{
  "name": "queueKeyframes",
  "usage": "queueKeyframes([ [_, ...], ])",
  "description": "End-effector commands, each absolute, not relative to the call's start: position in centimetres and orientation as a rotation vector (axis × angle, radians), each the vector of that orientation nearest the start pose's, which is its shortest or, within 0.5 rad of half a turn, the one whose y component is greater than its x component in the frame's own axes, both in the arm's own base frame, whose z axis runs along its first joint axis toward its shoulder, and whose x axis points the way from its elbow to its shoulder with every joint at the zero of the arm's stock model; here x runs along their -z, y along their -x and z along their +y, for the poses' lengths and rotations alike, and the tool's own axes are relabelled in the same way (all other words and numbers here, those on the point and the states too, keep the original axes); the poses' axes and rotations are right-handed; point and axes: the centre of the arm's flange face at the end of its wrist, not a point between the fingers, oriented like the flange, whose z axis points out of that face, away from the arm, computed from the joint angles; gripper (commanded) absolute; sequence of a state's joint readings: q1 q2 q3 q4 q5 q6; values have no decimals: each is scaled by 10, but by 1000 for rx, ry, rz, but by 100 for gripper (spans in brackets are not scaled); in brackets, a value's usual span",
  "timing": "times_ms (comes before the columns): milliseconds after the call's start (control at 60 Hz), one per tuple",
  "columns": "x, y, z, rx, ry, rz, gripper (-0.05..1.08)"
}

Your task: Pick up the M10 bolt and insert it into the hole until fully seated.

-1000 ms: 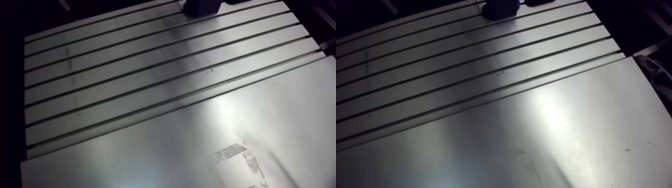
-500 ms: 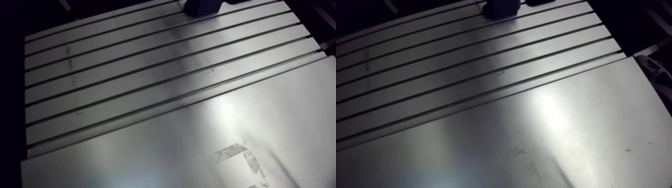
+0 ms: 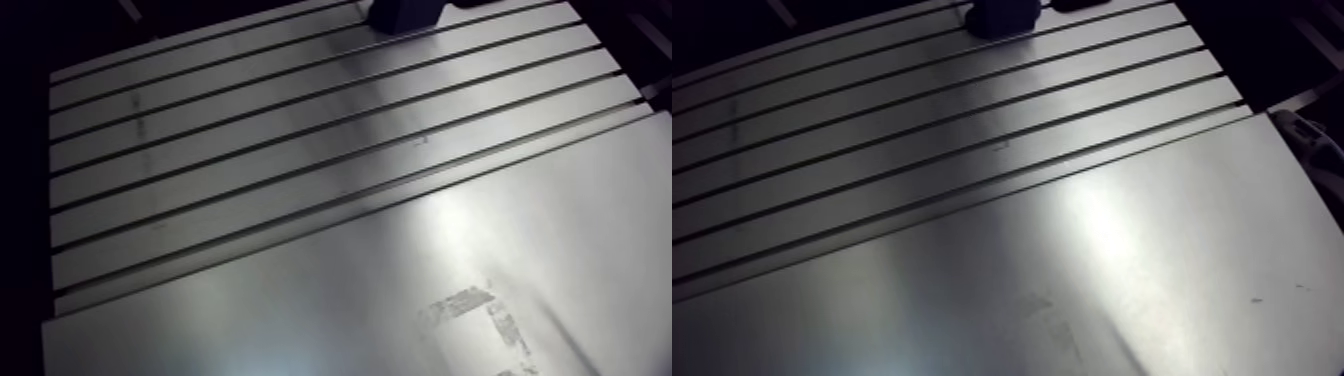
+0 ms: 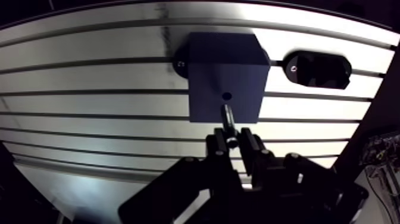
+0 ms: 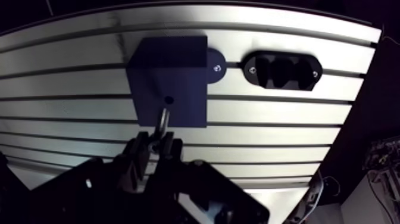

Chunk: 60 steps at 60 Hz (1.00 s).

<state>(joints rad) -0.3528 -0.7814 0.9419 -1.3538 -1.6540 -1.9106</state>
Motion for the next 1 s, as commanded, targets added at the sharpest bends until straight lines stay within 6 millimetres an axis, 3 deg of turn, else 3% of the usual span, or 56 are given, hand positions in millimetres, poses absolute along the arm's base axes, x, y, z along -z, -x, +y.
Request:
queueKeyframes([
  [17,-271,743,139,65,6,2767,107],
  [1000,-270,742,142,31,6,2772,107],
])
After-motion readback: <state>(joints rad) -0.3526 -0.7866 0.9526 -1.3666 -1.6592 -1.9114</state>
